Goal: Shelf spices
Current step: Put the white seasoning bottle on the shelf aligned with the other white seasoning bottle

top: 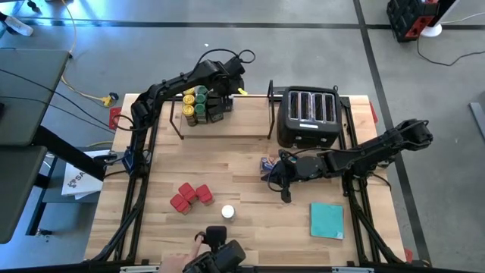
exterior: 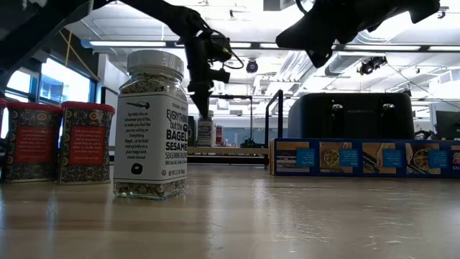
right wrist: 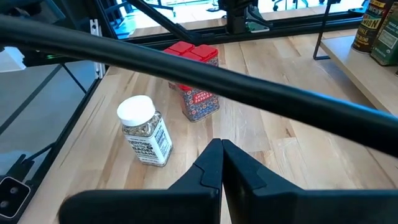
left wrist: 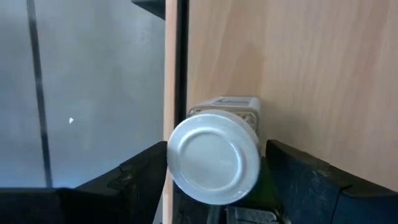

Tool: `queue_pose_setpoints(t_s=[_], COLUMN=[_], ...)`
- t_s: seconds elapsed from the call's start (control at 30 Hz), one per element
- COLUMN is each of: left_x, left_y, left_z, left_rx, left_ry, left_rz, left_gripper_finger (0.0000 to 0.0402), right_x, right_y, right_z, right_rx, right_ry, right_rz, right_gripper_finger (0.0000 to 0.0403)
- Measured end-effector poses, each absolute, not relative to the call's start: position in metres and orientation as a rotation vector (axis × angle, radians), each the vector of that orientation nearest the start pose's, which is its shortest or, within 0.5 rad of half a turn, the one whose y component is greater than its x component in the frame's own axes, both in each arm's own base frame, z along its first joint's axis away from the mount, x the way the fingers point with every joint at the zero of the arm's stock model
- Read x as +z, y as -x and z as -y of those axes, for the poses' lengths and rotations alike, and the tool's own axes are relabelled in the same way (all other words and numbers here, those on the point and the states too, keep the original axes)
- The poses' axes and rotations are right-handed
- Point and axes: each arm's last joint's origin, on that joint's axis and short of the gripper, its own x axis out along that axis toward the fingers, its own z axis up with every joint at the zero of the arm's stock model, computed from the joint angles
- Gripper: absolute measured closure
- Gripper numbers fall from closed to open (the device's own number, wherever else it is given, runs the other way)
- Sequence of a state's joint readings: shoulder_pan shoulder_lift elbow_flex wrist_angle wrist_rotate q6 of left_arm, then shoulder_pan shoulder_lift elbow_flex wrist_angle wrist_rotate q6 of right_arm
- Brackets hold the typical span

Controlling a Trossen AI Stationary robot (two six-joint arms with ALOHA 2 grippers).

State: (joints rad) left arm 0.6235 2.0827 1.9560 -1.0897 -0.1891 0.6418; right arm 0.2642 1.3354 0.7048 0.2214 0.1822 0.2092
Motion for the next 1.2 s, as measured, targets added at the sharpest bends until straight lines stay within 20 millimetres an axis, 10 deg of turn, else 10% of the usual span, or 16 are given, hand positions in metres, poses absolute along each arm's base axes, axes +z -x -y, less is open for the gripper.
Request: queue_pose_setpoints(t_s=[0.4,0.73,0.9,1.2], left_x=[0.277,0.334,0.366,0.361], left_y=[-0.35,-0.336,-0.334,-0.318], left_z=[-0.253,-0.23,-0.17,0.018], left_rx=[0.319,0.444,0.46,0.63], left_ry=[-0.293,-0.245,-0.214,-0.245], left_rz=[-1.385,-1.254,-1.16,-0.953], left_gripper_finger=[0.0133,0.0133,0.0133,0.0133], right_x=[0.226,0.226,0.225,0.226], right_y=[-0.272,-0.272,-0.271,-0.272], right_z=[-0.068,-0.068,-0.068,-0.076], right_rx=[0.039,0.041,0.042,0.136], right_ry=[-0.116,-0.109,-0.1,0.012], right_rz=[-0.406,-0.407,-0.414,-0.386], right_gripper_finger=[0.0403,0.0403,0.0403,0.0399])
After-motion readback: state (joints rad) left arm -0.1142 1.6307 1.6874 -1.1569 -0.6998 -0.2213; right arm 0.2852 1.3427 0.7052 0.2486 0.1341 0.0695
